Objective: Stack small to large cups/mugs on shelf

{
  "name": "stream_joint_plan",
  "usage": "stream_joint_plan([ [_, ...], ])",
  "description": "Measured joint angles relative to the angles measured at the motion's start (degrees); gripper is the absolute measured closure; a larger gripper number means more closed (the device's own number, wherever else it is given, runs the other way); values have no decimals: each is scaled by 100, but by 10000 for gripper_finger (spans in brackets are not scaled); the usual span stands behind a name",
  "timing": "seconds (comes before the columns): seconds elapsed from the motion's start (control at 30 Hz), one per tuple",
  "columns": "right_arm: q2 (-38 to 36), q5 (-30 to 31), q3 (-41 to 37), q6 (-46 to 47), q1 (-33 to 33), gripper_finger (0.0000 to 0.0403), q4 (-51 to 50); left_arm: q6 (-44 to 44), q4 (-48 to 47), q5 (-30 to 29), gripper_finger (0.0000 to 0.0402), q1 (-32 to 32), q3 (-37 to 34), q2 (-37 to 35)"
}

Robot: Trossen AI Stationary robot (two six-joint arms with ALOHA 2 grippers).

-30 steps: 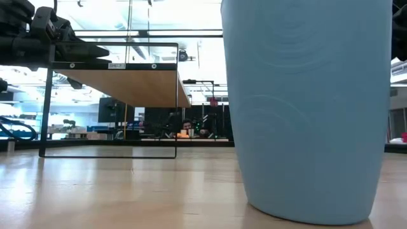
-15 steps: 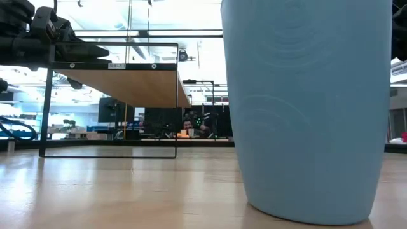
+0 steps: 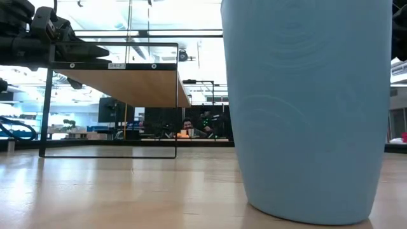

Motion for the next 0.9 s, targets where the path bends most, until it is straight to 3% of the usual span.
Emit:
stream_joint_plan([
  [0.9,0,1,0,-15,-1,387,-1,0,0,1,244,0,1,-1],
])
